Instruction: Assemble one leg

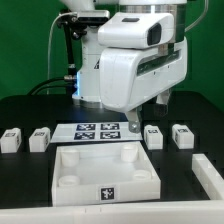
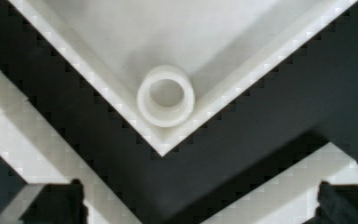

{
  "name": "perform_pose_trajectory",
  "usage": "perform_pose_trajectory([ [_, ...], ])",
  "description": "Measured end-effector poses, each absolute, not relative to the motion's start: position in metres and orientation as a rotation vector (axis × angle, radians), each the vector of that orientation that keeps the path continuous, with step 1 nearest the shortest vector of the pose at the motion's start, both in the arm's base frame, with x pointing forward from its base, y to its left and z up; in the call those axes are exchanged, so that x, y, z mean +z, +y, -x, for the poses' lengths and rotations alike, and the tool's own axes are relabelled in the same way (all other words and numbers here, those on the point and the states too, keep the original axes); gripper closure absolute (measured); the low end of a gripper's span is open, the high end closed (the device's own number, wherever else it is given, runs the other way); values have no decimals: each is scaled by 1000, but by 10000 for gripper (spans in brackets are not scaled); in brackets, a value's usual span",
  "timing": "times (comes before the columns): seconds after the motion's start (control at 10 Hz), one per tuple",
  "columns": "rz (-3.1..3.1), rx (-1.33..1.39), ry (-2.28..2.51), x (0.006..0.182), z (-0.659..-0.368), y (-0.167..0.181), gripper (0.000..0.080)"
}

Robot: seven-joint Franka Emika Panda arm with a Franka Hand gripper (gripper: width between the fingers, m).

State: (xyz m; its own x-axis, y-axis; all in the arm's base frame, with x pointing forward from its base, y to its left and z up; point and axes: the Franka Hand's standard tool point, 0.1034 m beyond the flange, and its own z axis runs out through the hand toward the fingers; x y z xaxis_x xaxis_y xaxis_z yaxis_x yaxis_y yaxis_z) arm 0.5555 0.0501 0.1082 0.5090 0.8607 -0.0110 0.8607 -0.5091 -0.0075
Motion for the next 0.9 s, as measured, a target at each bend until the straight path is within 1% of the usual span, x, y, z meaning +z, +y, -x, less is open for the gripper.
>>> perform_pose_trajectory([
  [0.2,2462,6,-1952,90,-500,23,150],
  [0.3,2370,20,-2052,82,-480,9,150],
  [0.4,2245,22,-2182,75,-472,-1,150],
  [0.5,2229,-2,-2198,59,-464,-11,150],
  [0.6,2236,6,-2166,39,-455,-16,150],
  [0.7,2234,16,-2144,23,-448,-18,150],
  [0.8,2232,20,-2132,12,-444,-18,150],
  [0.9,2231,22,-2127,7,-441,-18,150],
])
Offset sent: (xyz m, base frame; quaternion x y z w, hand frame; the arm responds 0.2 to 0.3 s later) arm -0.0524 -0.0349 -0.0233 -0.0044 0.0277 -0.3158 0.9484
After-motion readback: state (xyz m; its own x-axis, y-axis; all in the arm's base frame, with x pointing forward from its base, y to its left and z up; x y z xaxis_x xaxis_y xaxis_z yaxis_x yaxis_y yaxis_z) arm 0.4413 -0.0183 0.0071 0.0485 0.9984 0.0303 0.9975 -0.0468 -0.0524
